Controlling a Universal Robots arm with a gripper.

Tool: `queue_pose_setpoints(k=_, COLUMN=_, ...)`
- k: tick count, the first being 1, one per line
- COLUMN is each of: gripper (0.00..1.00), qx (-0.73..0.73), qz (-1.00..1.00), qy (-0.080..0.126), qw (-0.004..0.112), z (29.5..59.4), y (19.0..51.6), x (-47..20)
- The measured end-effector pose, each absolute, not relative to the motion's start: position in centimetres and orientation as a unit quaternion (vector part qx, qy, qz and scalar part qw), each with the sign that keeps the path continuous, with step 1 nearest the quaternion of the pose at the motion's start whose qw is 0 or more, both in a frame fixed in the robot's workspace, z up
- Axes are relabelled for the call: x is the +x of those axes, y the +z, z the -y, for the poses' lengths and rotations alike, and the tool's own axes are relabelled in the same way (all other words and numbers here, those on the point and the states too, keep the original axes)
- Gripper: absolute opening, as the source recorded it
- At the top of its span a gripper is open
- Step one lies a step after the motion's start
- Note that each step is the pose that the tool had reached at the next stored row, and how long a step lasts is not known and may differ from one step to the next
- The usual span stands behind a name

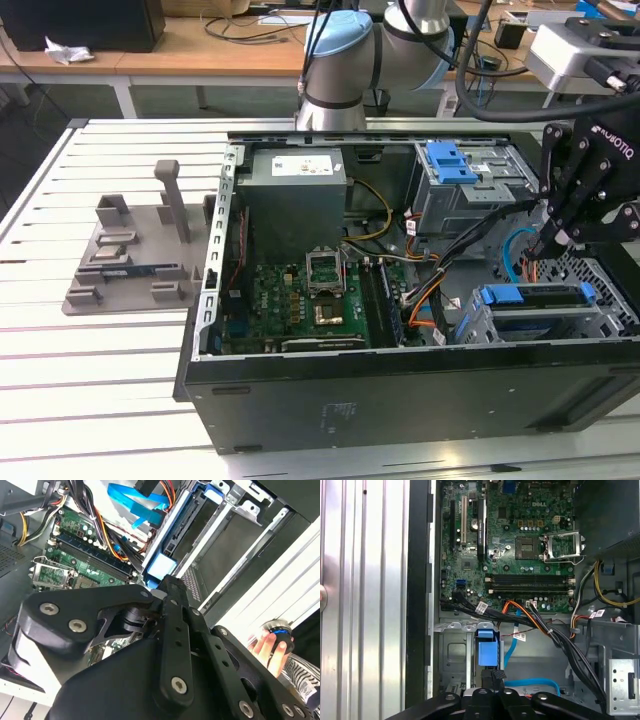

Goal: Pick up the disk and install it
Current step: 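Insert the disk into the insertion slot, then insert the first disk wire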

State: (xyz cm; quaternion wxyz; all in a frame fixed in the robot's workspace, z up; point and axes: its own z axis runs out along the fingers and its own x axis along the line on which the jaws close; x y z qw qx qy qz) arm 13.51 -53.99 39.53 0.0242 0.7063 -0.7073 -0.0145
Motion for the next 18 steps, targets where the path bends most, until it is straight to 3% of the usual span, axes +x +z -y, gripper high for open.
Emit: queue_pose_setpoints(k=18, gripper=0.11, qx=0.707, qz=0.707, qy=-0.013, qw=0.026, z=53.4, y=39.4, x=16.3)
